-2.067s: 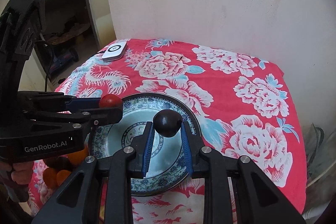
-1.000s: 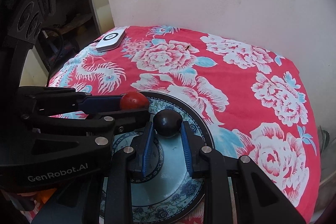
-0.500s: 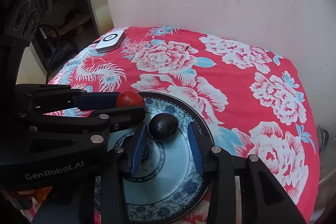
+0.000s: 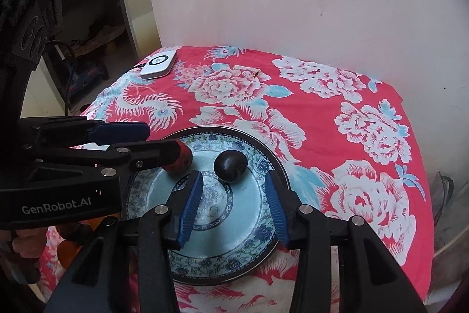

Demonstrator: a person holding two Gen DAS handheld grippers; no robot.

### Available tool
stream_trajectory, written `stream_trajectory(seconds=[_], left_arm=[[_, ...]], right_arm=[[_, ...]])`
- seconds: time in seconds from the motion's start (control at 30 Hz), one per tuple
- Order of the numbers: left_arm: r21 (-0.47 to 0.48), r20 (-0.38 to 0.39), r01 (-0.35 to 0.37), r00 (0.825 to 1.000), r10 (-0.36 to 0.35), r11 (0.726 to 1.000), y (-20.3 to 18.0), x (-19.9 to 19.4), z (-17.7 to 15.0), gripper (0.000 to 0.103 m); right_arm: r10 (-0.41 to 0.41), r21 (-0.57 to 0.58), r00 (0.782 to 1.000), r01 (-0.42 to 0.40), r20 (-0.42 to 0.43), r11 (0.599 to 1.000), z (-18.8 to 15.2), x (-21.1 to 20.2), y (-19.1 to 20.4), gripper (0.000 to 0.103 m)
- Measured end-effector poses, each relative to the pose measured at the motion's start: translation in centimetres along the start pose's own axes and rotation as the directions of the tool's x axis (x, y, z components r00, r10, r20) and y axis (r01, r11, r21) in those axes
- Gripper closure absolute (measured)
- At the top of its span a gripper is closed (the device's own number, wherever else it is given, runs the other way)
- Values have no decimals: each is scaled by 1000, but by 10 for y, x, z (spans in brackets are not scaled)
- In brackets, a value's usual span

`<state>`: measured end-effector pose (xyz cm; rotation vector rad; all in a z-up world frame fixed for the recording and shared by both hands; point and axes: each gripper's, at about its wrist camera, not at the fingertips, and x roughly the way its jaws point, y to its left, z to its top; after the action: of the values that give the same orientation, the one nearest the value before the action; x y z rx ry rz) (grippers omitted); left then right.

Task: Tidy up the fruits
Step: 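Lower the apple onto the plate with the left tool while the right tool releases the plum there, then withdraw both open tools from the plate back toward the fruit cluster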

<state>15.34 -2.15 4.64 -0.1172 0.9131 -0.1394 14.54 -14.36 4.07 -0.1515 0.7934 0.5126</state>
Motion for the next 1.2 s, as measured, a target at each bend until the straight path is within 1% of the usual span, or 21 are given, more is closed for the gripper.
stream_trajectory(seconds=[0.2,0.27,0.33,0.4,0.6,0.8,1.2], left_arm=[[-21,5,-28,1000,28,999,8,-16,-11,53],[-20,10,-35,999,35,999,9,-22,-15,51],[-22,12,-35,999,35,999,10,-27,-18,48],[-25,12,-35,999,36,999,10,-32,-22,46],[-17,6,-59,998,59,998,10,-46,-34,44],[-14,1,-66,998,66,998,11,-58,-48,42],[-16,-21,-82,996,82,997,18,-72,-69,41]], right_arm=[[-9,18,1000,9,14,1000,-4,-15,3,56],[-15,21,1000,14,20,1000,-6,-21,5,53],[-21,26,1000,20,23,999,-8,-26,7,47],[-28,34,999,27,25,999,-10,-30,9,46],[-45,47,999,43,29,998,-18,-46,14,46],[-48,53,998,46,38,998,-27,-61,18,46],[-17,80,1000,16,10,997,-50,-71,26,46]])
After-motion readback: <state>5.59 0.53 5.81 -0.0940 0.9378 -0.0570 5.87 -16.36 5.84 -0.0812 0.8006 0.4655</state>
